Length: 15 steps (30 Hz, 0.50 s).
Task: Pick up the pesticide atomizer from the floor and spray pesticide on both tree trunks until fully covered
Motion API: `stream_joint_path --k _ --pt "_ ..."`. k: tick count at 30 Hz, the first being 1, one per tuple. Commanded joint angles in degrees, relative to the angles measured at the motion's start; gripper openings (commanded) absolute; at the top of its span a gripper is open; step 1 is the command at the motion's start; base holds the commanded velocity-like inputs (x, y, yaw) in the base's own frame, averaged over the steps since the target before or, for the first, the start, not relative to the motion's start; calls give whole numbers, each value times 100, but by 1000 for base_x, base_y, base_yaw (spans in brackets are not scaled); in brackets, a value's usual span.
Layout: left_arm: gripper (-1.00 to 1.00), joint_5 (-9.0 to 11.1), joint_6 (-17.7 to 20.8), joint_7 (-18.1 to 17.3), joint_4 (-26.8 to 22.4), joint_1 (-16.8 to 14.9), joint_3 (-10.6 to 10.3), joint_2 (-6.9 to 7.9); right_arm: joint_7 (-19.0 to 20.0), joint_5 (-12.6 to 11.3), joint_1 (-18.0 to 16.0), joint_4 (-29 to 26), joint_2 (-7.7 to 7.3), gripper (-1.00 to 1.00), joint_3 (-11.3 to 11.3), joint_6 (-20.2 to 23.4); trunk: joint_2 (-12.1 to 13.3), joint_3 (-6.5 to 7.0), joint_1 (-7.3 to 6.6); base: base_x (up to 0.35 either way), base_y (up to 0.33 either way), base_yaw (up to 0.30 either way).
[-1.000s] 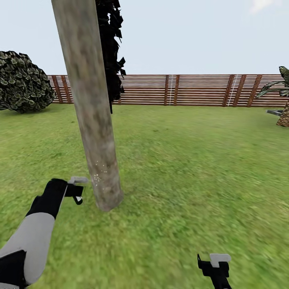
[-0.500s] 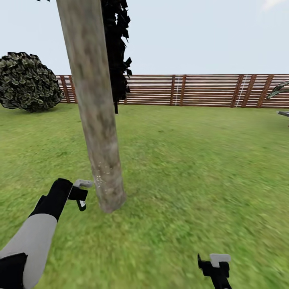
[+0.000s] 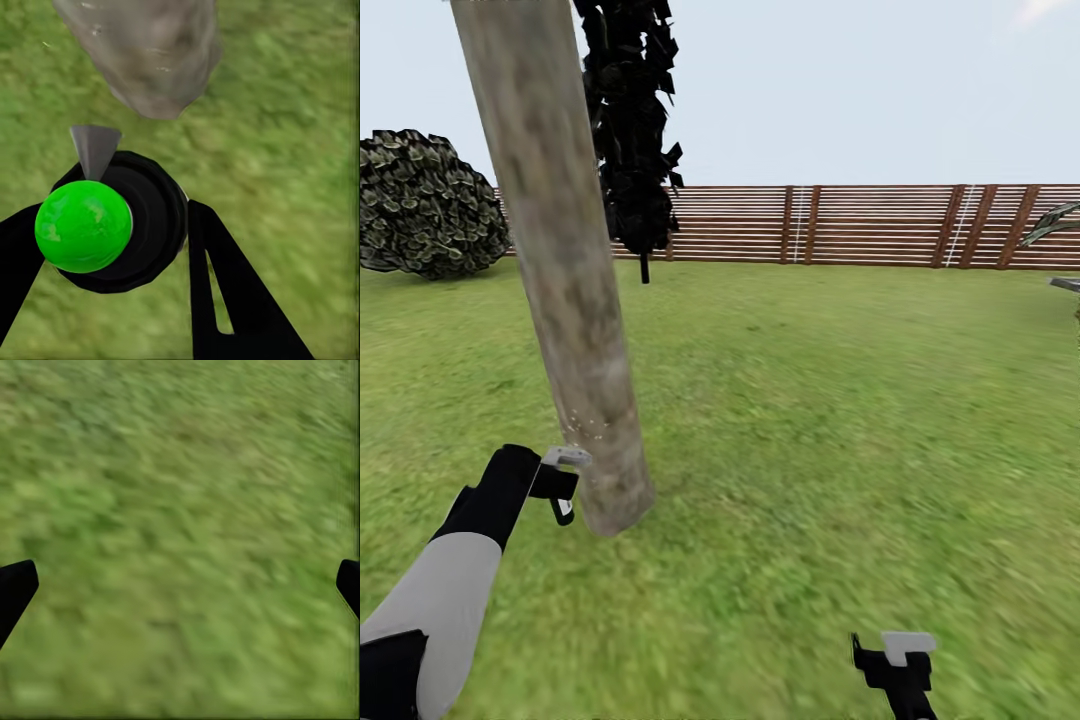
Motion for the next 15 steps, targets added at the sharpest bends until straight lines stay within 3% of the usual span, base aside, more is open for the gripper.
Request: stream_joint_path --k 1,11,15 --pt "-100 -57 14 -59 -6 -5 16 -3 -20 63 -4 7 4 100 -38 -14 -3 -6 -2 -36 -275 0" --pt "-100 -52 5 -54 -5 -21 64 1 -18 64 -4 7 6 100 -38 -14 -3 -6 -2 22 -275 0" --pt "-100 -54 5 -51 -3 -22 71 -2 -19 64 -4 7 6 100 -38 -14 -3 -6 -2 99 -276 112"
